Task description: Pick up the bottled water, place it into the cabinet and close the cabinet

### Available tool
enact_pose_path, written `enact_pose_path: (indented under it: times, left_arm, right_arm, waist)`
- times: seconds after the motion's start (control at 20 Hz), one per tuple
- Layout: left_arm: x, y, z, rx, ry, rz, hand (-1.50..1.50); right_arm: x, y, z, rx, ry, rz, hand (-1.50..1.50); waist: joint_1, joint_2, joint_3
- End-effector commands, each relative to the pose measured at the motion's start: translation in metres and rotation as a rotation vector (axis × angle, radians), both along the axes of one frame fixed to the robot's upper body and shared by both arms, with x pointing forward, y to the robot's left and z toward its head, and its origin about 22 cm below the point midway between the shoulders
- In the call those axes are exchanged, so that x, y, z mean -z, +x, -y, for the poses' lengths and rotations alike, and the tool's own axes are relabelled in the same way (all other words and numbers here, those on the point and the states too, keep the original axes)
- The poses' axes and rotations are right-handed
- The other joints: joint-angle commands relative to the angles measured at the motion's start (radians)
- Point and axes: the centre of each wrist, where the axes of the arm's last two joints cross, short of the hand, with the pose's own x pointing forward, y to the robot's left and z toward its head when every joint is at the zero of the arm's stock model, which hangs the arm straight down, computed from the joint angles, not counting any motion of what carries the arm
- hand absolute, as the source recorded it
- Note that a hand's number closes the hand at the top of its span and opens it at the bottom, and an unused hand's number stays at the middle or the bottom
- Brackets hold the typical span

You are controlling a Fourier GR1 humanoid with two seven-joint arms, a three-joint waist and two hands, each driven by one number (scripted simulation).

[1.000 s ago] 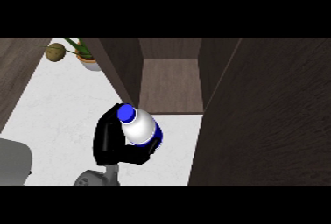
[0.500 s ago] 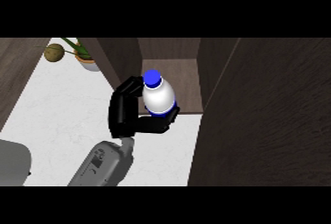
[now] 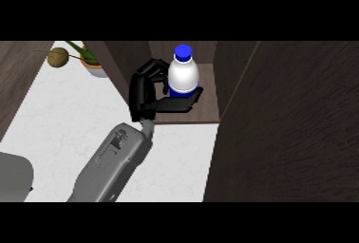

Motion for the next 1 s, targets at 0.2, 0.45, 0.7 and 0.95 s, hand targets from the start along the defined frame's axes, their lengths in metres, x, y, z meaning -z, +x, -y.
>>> enact_pose_path:
  times: [0.2, 0.45, 0.7, 0.95]
  left_arm:
    - [-0.006, 0.037, 0.005, -0.069, 0.107, -0.050, 1.50]
    - [0.001, 0.058, 0.011, -0.137, 0.166, -0.078, 1.50]
    - [0.024, 0.065, -0.004, -0.176, 0.262, -0.088, 1.50]
    - [0.033, 0.070, -0.008, -0.212, 0.353, -0.135, 1.50]
  right_arm:
    - [-0.018, -0.018, 0.009, -0.008, -0.003, 0.025, -1.50]
    - [-0.013, -0.006, 0.009, -0.017, 0.018, 0.052, -1.50]
    - [-0.021, -0.020, 0.013, -0.040, 0.003, 0.039, -1.50]
    - [-0.008, -0.010, 0.009, -0.010, 0.029, 0.032, -1.50]
  waist:
    - [-0.001, 0.001, 0.000]
    - [-0.023, 0.008, 0.000]
    - [-0.022, 0.007, 0.000]
    - [-0.012, 0.006, 0.000]
